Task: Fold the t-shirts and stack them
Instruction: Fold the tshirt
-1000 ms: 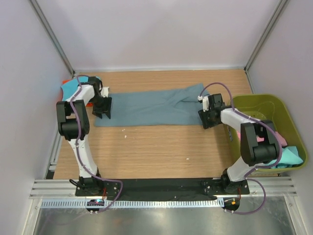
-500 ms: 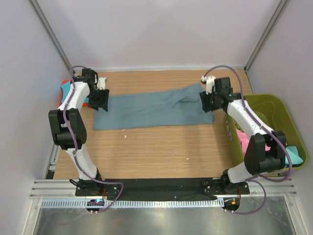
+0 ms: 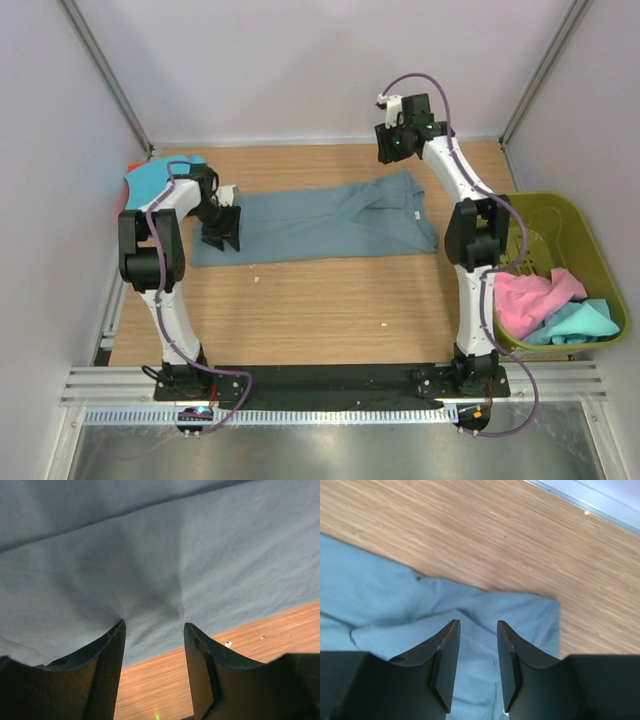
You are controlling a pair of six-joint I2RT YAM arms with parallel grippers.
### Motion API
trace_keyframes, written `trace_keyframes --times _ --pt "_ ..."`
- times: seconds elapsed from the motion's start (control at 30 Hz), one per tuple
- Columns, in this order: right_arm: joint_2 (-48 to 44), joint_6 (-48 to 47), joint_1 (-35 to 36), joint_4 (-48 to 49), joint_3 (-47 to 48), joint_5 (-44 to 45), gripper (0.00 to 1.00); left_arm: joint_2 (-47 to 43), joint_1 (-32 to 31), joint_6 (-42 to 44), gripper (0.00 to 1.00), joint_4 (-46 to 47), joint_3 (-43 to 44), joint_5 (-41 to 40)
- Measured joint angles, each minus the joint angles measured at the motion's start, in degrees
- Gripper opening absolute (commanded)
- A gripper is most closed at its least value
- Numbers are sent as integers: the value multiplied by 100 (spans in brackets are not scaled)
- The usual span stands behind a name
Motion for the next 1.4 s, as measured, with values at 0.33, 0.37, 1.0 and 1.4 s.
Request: trace_keyframes --times 0.33,0.37,1.0,1.4 --pt "870 197 297 -940 765 -26 41 -46 17 -140 51 118 -68 46" --pt "870 205 339 -951 763 -55 42 -46 17 -142 51 118 -68 42" --pt "1600 315 621 -1023 942 87 31 -46 -107 -164 51 133 -74 -186" --pt "1600 286 702 -1012 1029 289 2 11 -107 -221 51 72 2 -188"
